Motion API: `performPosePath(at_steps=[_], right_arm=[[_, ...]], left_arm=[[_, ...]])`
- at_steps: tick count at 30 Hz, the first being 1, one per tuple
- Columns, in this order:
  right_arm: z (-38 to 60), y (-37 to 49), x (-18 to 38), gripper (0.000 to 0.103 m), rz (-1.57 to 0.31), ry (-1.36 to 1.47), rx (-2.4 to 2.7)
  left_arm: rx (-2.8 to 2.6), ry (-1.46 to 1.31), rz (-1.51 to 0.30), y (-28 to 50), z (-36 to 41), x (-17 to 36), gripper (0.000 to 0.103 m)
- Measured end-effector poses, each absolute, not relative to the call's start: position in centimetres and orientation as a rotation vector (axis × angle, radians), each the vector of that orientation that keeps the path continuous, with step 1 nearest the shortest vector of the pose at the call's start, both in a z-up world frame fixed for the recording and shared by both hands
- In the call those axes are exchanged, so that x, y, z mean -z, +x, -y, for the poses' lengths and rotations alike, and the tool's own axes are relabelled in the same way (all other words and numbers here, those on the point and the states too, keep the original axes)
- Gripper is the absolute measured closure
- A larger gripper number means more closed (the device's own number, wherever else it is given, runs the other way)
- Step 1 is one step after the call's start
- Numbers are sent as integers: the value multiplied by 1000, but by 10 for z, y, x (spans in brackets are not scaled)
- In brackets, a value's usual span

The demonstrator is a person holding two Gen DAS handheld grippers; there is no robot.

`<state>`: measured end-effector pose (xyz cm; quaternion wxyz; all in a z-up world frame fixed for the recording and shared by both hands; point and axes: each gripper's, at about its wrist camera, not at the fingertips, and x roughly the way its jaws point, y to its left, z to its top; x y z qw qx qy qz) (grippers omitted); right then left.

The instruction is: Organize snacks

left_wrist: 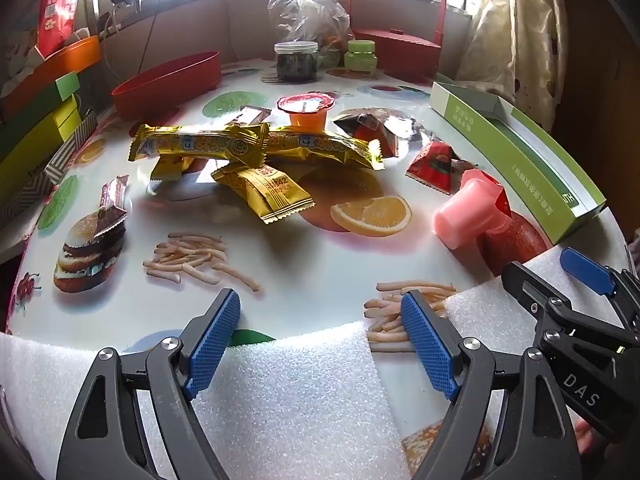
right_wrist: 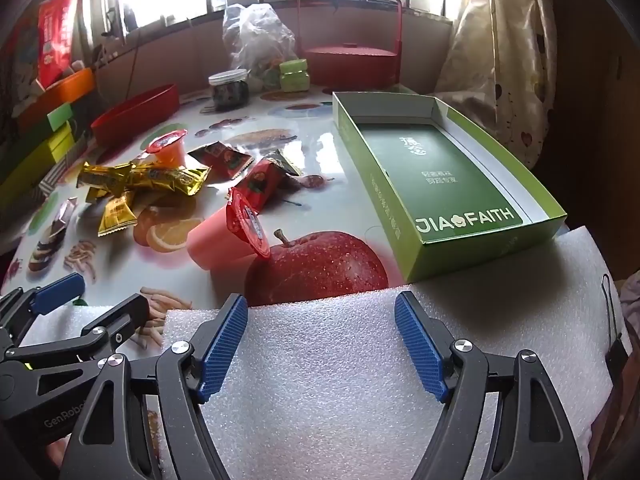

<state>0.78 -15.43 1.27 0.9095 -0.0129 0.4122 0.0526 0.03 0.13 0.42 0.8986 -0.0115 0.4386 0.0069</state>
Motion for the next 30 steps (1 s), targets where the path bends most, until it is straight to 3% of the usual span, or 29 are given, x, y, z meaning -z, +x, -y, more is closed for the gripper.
performPosePath(at_steps=[30], right_arm=[[154,6,-14,26,-823,-27,-109]], left_arm=[[-15,-25,-897,-2,-2,-3,20]])
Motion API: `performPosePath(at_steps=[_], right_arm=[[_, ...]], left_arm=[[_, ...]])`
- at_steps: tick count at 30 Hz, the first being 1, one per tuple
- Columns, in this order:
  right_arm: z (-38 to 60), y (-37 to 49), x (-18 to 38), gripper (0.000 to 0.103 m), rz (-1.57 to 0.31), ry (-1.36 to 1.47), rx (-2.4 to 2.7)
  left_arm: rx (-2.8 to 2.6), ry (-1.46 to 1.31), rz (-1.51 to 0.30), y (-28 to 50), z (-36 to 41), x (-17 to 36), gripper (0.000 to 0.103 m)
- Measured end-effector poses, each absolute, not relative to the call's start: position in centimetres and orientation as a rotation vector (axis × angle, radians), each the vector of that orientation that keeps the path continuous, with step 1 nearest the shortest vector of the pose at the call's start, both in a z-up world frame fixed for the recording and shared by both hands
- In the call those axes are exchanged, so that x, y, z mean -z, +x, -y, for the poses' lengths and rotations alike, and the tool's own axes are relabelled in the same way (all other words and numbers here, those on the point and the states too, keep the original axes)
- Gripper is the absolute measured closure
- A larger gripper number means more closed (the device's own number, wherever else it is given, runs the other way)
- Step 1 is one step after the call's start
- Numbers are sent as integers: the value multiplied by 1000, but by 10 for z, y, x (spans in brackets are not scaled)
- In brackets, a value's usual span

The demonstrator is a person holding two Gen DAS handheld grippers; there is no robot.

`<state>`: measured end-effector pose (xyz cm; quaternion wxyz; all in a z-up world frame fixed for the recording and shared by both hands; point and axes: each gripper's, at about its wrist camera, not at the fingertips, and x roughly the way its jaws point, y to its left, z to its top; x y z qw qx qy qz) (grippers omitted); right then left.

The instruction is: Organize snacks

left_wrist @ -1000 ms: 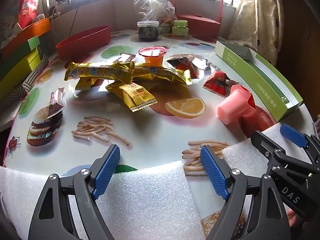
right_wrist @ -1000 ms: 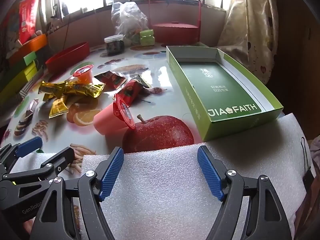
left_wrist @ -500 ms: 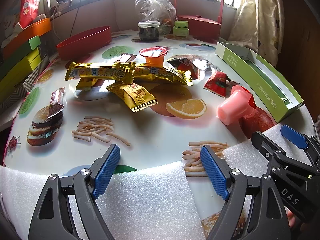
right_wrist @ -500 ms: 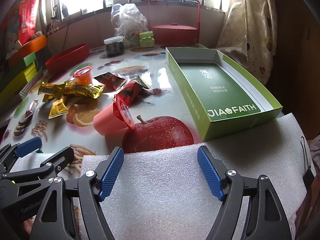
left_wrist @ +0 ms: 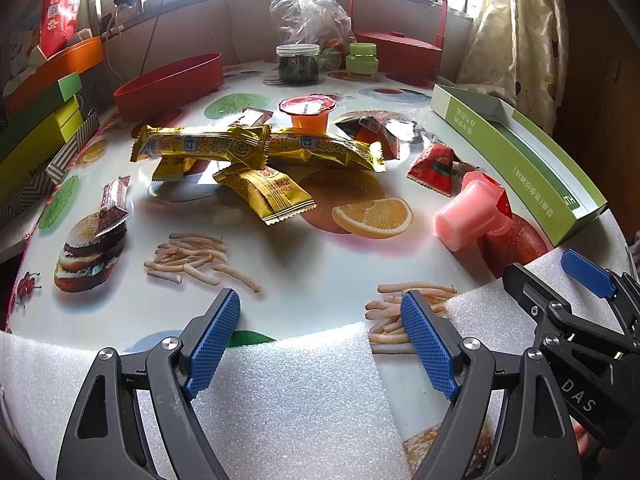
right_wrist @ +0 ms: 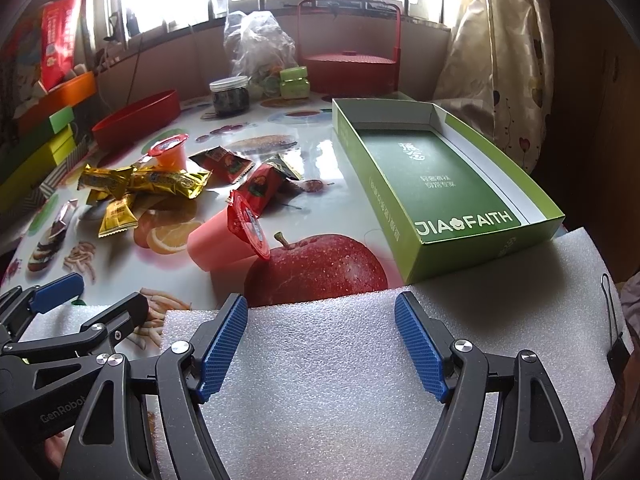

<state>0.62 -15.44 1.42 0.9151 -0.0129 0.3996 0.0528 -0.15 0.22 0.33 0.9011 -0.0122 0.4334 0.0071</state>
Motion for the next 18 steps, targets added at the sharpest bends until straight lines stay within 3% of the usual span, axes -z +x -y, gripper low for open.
performPosePath(at_steps=[18], right_arm=[[155,5,-13,26,-819,-27,-109]], left_arm=[[-15,-25,-893,-3,-2,-2,20]])
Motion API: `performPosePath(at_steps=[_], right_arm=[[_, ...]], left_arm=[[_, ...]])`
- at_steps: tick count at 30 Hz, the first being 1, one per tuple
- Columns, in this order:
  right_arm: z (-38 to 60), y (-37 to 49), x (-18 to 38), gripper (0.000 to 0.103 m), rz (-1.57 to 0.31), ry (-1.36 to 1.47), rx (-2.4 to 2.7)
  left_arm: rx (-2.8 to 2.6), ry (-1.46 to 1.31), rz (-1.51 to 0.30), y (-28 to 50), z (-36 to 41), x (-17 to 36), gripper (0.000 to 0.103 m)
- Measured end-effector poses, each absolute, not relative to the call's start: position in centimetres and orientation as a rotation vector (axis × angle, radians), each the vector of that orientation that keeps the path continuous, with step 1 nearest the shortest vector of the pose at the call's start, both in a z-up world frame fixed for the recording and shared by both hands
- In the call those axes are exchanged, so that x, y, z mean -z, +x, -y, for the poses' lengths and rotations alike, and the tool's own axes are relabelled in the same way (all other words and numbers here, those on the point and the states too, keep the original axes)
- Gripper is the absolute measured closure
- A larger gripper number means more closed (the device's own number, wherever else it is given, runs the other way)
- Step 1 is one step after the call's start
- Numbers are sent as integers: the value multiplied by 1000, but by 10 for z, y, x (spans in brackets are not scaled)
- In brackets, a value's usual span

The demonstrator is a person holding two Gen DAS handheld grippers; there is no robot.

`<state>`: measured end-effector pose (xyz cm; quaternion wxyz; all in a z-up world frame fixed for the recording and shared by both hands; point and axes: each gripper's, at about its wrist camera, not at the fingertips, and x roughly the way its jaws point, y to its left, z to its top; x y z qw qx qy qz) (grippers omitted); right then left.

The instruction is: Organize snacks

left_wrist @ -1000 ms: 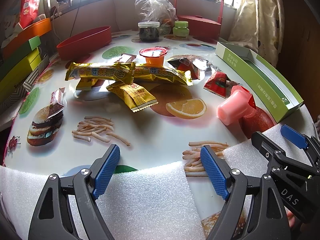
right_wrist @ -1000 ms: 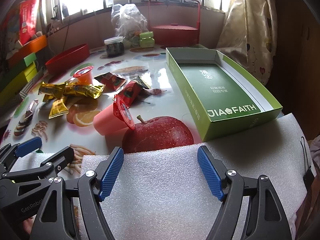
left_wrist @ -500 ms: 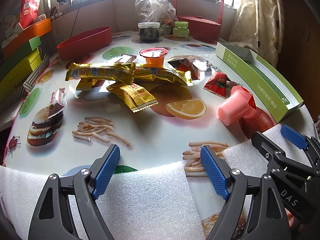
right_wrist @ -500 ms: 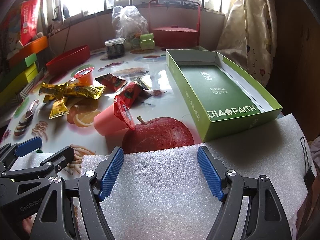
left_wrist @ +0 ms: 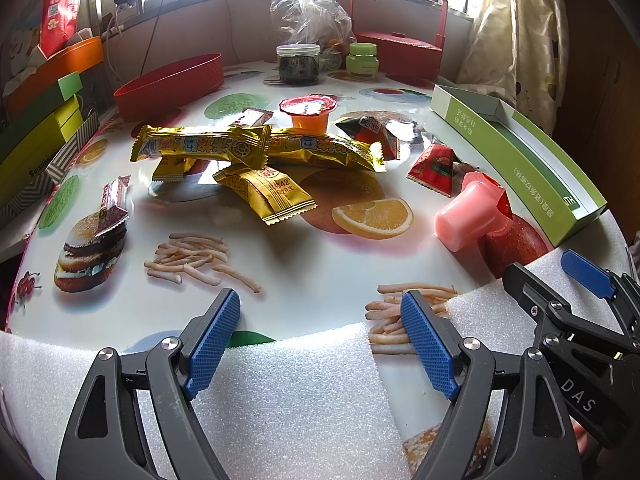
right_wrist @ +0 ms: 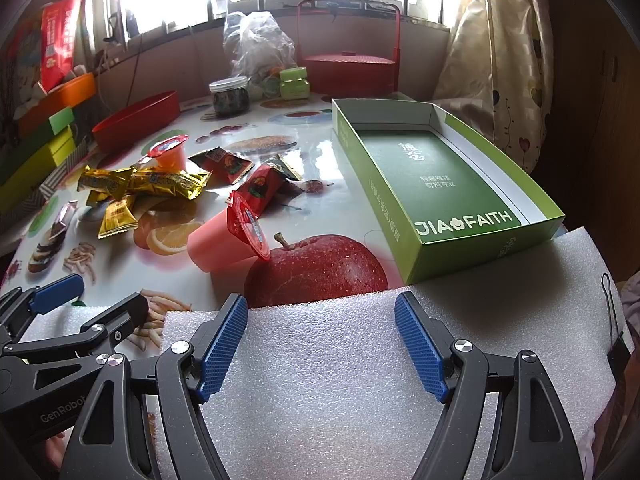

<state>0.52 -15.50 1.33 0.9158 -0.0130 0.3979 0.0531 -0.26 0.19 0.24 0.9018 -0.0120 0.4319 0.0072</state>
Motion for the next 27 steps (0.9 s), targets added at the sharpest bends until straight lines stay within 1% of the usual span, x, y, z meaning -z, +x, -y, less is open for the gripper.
performPosePath(at_steps=[19,24,27], right_arm=[[155,5,-14,26,-821,-30,-110],[157,10,-16,26,-850,-15,-134],[159,13,-24,26,-847,18,-171]], left_arm=[[-13,-26,-897,-2,-4,-4,20],[24,-55,-914,2,-12,-9,20],[28,-78,-893,3,-22,-16,20]])
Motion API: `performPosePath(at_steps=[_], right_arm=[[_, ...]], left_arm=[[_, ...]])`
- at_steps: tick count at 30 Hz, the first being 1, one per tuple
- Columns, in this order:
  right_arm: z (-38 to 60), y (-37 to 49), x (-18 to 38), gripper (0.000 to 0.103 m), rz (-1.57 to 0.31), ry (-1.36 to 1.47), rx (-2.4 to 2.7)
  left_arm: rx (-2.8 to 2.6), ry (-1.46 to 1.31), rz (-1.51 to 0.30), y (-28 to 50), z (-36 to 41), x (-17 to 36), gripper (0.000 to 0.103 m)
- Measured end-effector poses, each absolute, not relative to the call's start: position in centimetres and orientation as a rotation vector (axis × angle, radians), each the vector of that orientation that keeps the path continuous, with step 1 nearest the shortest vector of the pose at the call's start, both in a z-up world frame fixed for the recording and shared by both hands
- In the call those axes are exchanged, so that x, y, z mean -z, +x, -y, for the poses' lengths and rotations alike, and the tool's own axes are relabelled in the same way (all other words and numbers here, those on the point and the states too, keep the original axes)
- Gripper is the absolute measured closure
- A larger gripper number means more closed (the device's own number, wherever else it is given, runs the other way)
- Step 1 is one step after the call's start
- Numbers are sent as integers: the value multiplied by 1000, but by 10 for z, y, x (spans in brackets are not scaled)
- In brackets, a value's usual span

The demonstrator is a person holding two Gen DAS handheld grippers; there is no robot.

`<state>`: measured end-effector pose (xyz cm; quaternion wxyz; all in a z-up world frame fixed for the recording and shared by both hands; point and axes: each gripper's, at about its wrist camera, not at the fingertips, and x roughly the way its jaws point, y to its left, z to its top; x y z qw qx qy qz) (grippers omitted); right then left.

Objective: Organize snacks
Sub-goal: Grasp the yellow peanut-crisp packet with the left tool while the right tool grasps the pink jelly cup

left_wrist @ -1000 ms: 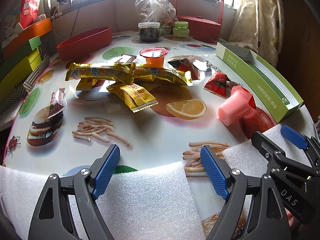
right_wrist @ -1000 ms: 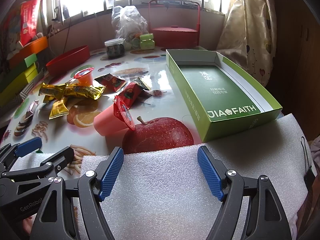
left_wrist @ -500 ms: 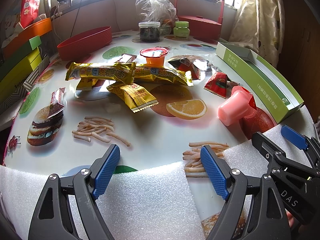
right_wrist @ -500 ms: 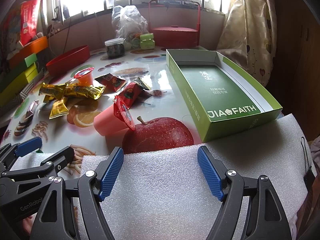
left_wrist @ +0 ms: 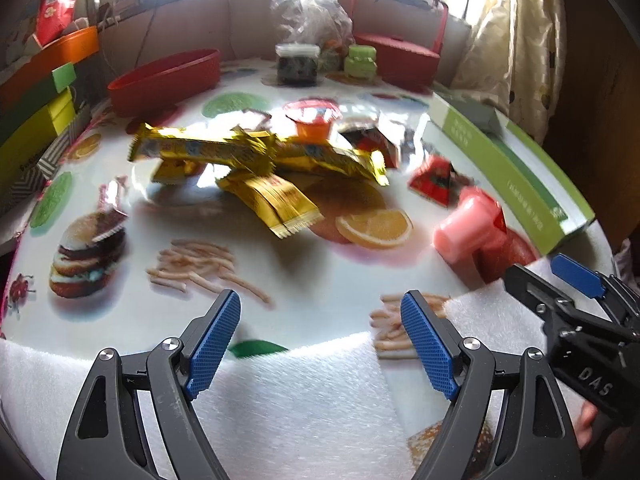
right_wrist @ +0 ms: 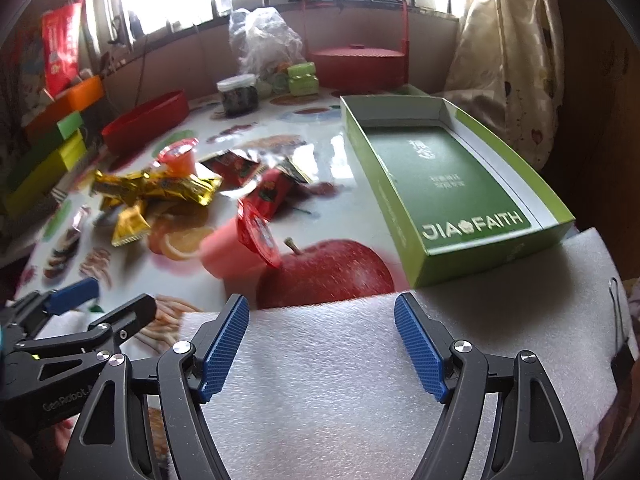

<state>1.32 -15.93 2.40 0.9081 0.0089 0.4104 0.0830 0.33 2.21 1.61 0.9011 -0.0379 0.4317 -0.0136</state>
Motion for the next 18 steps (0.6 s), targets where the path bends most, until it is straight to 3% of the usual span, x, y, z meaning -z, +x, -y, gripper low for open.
performPosePath(at_steps=[18], right_arm=[[145,37,-55,27,-882,25,-318]], left_arm=[[24,-293,-918,41,-76,-32,20]])
